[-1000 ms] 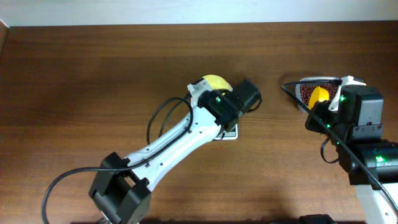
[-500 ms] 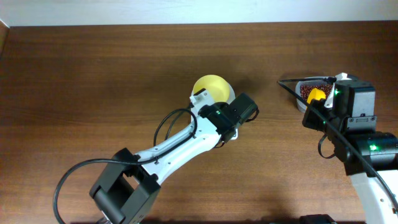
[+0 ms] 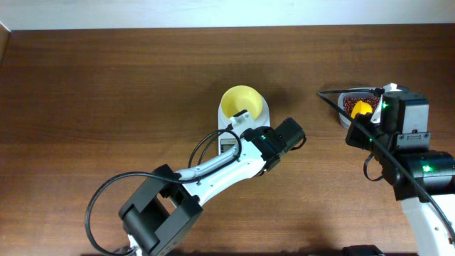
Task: Scoop item into bowl and weigh 50g on scale
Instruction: 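Move the left gripper to the scale's front buttons, then press the scale button with the left gripper to zero it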
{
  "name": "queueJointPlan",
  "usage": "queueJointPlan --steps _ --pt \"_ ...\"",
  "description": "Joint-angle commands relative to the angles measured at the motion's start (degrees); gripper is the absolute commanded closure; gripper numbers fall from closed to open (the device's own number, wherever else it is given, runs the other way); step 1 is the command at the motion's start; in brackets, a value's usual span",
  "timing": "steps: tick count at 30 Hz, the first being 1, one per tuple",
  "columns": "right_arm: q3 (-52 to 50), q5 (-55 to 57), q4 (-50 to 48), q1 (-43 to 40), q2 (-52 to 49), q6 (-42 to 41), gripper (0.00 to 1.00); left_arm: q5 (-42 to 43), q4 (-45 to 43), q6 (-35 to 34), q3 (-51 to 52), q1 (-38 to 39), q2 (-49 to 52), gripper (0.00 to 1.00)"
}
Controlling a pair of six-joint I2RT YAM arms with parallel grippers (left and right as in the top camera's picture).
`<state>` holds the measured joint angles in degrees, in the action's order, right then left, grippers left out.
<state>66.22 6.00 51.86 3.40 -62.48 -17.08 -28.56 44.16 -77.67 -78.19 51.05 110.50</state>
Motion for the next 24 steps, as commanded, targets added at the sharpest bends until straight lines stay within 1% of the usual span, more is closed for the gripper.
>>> queueJointPlan --steps 1,9,24 --pt "1.2 0.5 -0.1 0.0 0.0 0.2 0.96 -1.3 -0.4 -0.5 0.4 0.0 2.8 1.00" --pt "1.2 0.5 0.0 0.0 0.0 0.2 0.96 -1.3 -3.0 -0.6 0.4 0.0 3.1 1.00" --pt "1.2 0.5 1.1 0.0 0.0 0.2 0.96 -0.9 -3.8 -1.2 0.5 0.0 5.6 1.00"
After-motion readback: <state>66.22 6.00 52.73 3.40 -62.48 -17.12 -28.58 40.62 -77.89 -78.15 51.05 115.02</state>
